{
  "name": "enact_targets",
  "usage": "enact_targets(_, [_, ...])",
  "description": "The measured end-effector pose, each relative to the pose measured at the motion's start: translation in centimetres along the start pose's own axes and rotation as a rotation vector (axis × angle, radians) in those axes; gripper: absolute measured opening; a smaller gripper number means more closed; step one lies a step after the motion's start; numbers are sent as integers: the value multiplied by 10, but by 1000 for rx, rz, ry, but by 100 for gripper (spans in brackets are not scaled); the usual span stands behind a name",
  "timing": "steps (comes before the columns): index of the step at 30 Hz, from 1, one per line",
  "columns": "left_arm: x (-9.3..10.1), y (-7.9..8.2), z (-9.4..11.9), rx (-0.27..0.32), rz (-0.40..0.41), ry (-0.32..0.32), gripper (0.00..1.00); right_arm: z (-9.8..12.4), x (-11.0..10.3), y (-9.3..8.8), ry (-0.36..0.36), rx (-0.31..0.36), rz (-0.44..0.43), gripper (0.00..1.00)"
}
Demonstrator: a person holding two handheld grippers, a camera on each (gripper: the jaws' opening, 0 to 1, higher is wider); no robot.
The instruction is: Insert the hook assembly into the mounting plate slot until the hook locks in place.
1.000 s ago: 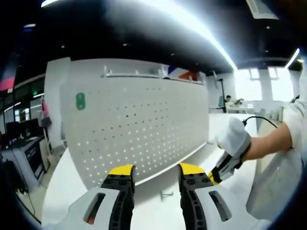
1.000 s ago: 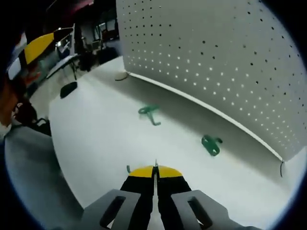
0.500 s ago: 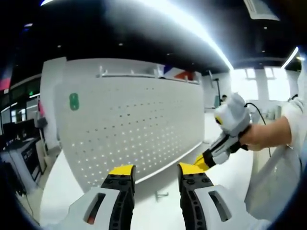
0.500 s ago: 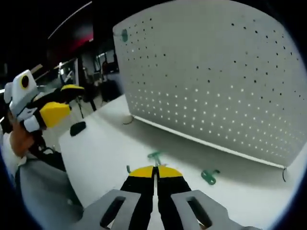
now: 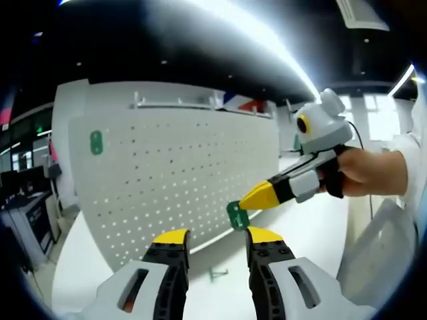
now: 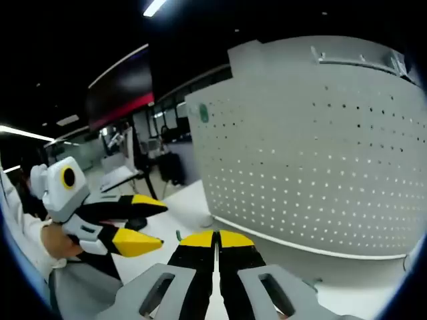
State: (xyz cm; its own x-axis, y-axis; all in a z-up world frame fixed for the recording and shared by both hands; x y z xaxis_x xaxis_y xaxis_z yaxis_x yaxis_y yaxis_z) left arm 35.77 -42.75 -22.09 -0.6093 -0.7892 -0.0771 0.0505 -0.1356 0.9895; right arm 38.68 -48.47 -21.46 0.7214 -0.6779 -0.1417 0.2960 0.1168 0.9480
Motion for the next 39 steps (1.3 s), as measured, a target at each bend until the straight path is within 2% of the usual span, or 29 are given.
enact_targets(7, [1, 0, 1, 9, 32, -7, 26, -4, -20, 5, 59, 18, 19, 0])
enact_targets(13, [8, 2, 0, 15, 67, -32, 17, -4, -29, 5, 91, 23, 2, 0])
enact_targets(16, [9, 5, 2, 27, 82, -20, 14, -5, -32, 3, 107, 24, -11, 0])
enact_targets(19, [11, 6, 1, 18, 58, -17, 10, -5, -34, 0, 120, 23, -24, 0])
enact_targets(25, [16, 9, 2, 0, 54, -10, 8, 3, -34, 5, 141, 42, -59, 0])
enact_targets(39, [37, 22, 8, -27, 37, 27, 5, 25, -45, 12, 218, 56, -65, 0])
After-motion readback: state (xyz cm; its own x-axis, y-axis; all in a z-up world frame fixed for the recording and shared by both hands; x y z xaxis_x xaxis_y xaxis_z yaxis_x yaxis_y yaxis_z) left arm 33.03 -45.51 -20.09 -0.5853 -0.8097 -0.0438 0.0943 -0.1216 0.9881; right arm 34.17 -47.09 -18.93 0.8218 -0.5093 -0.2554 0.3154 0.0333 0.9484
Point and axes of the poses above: the point that each gripper's makers call its tool centre point, and the gripper's own axes: z roughly backward along the fingers, x roughly to its right, y roughly out of its top, the point moved 1 cm from there along z, roughly backward along the fingers, and after that the axes turned 1 degree about y, right-handed, at the moved point
